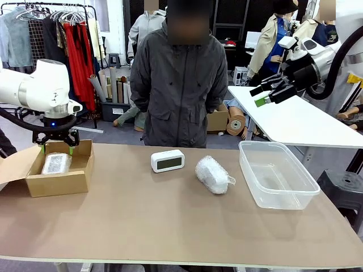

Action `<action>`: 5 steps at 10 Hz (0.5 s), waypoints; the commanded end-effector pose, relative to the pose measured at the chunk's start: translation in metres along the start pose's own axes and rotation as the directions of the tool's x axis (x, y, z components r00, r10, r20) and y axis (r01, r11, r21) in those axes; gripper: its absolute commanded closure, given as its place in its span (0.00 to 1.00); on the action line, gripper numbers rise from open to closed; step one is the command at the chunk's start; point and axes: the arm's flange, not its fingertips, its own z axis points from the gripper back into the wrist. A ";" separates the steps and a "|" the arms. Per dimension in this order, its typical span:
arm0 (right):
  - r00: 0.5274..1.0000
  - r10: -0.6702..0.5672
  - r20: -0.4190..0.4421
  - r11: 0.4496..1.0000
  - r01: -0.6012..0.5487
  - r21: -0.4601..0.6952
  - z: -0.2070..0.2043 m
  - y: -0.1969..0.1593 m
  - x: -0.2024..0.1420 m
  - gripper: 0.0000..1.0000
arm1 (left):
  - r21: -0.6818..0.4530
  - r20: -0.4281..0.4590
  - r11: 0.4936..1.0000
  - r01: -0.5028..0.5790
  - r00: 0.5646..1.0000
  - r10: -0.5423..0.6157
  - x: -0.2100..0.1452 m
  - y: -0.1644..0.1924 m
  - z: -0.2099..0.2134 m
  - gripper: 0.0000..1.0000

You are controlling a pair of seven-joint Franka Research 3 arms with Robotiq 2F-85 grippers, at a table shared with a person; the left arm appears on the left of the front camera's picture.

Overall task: Separate and place wrapped and unwrapped clocks.
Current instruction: If the picked Digital clock is wrapped, place it in the Package Box ; if not, place it in the Organizing box, then pick up the Digital clock indicated by the person.

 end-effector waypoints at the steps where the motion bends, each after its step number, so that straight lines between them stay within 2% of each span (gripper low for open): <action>1: 1.000 0.002 0.002 1.000 -0.002 0.002 0.001 0.000 0.001 0.00 | -0.034 -0.027 0.999 -0.004 1.000 0.003 -0.010 0.004 0.005 0.00; 2: 1.000 0.002 0.002 1.000 -0.002 0.002 0.001 0.000 0.001 0.00 | 0.000 0.000 1.000 0.000 1.000 0.000 0.000 0.000 0.000 0.00; 5: 1.000 0.002 0.002 1.000 -0.002 0.002 0.001 0.000 0.001 0.00 | 0.000 0.000 1.000 0.000 1.000 0.000 0.000 0.000 0.000 0.00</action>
